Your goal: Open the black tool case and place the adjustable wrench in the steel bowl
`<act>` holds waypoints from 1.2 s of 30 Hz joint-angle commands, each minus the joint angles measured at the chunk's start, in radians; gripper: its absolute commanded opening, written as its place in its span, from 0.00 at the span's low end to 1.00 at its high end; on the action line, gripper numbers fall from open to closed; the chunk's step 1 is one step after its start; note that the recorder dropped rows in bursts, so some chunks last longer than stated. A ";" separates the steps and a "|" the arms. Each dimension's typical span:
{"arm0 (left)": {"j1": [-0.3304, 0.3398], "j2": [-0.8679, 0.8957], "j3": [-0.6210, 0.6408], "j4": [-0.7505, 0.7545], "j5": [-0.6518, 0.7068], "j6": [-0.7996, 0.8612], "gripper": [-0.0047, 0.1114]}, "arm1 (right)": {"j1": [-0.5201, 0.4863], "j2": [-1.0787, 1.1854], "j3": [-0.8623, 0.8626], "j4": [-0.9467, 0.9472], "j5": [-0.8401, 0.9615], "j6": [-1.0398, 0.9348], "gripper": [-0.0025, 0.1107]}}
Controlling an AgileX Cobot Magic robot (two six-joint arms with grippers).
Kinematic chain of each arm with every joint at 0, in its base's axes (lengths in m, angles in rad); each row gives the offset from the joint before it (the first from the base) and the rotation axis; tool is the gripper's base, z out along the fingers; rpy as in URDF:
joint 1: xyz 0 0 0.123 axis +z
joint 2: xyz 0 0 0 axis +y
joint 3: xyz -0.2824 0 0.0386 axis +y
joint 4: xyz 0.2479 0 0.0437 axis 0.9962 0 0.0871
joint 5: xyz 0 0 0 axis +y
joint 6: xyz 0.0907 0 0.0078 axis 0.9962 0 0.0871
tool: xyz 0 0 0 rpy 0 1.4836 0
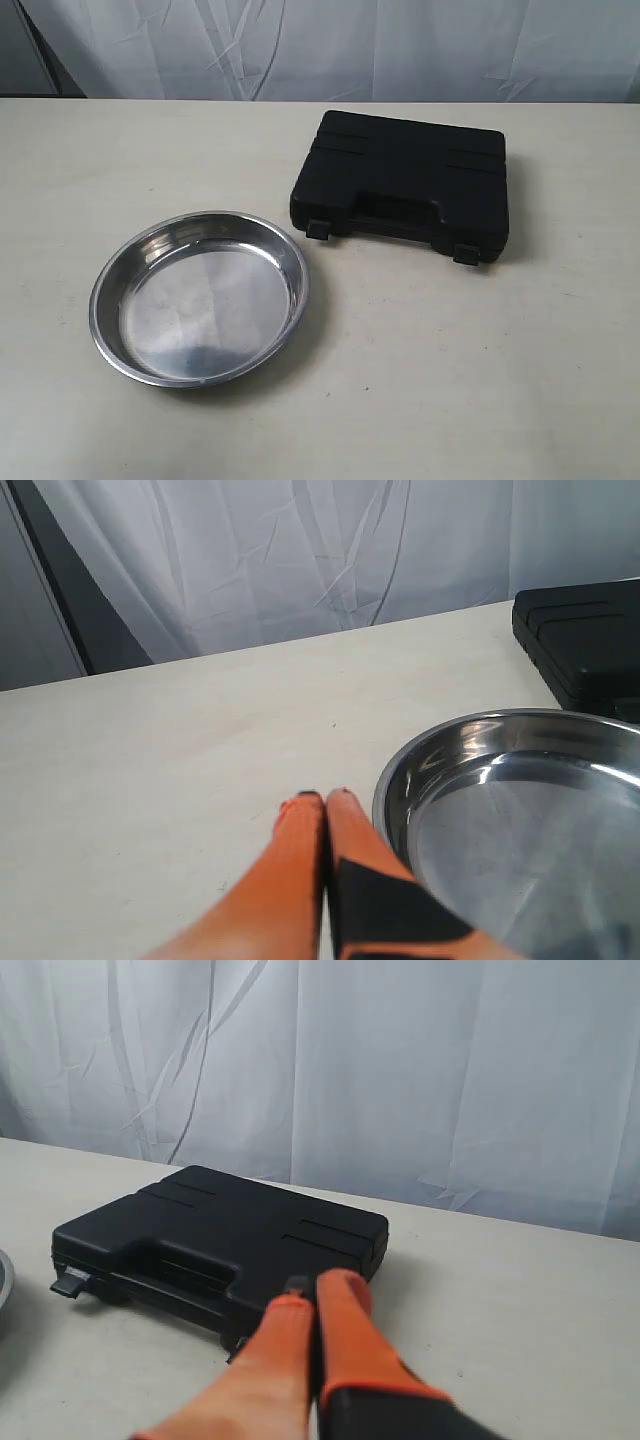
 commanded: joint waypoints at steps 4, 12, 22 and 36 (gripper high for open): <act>-0.004 0.004 -0.002 0.001 -0.014 -0.004 0.04 | -0.006 -0.005 0.002 0.001 -0.004 -0.001 0.01; -0.004 0.004 -0.002 0.001 -0.014 -0.004 0.04 | -0.006 -0.005 0.002 0.001 -0.011 -0.001 0.01; -0.004 0.004 -0.002 0.001 -0.014 -0.004 0.04 | -0.006 -0.005 0.002 0.407 -0.219 0.027 0.01; -0.004 0.004 -0.002 0.001 -0.014 -0.004 0.04 | -0.006 0.154 -0.277 0.426 -0.395 -0.030 0.01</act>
